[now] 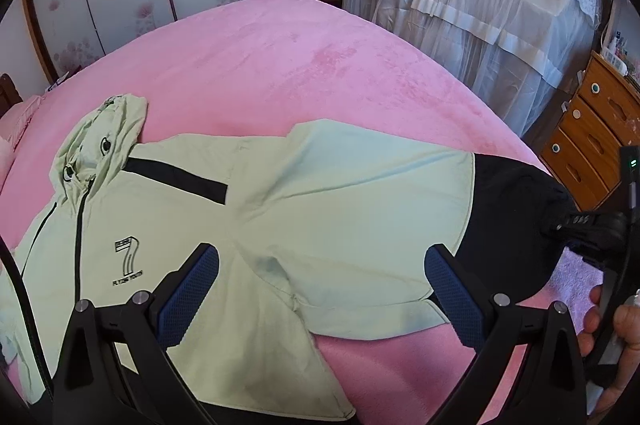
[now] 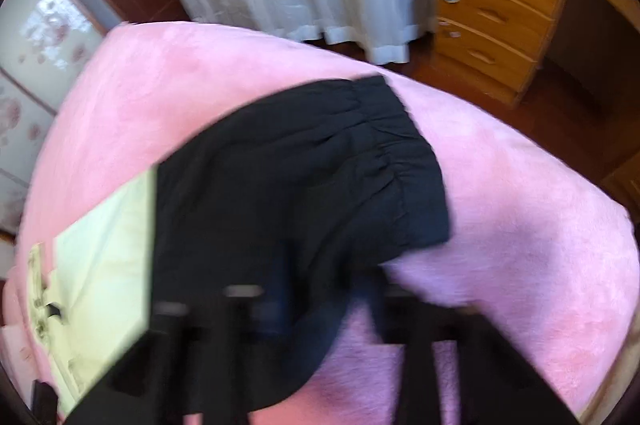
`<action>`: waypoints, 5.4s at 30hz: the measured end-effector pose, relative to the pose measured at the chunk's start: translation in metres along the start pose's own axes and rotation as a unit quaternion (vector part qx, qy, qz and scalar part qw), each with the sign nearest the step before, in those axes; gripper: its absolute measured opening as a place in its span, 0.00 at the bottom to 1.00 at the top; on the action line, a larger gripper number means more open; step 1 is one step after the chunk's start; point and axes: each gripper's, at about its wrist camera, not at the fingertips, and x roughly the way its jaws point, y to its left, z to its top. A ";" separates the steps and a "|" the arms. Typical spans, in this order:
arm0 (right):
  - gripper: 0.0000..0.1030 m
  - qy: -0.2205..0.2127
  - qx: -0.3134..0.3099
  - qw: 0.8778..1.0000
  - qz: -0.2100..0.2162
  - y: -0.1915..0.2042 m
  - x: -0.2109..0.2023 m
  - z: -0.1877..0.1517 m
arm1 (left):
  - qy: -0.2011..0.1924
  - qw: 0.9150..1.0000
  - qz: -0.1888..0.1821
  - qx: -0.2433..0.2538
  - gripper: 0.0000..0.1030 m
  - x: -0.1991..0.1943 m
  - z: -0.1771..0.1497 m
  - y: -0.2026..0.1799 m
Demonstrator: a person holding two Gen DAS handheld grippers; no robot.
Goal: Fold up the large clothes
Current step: 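Grasp the black sleeve cuff with the right tool and lift it, then carry the sleeve across the jacket body and release it with the right tool, then grasp the jacket side edge with the right tool and fold it inward, then lay the folded side panel over the body and open the right tool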
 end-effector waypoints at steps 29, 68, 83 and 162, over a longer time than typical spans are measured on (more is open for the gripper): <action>0.25 0.082 -0.455 0.878 0.122 0.305 0.003 -0.295 | 0.017 0.974 0.081 -0.212 0.99 -0.087 -0.138 0.289; 0.59 0.052 -0.395 0.899 0.182 0.165 -0.062 -0.260 | 0.063 0.935 -0.149 -0.317 0.45 0.020 -0.147 0.262; 0.59 0.022 -0.357 0.928 0.103 0.154 -0.026 -0.222 | -0.065 0.962 -0.155 -0.213 0.07 -0.063 0.018 0.241; 0.28 0.014 -0.440 0.884 0.157 0.336 -0.015 -0.192 | 0.008 0.980 0.074 -0.182 0.72 -0.009 -0.040 0.367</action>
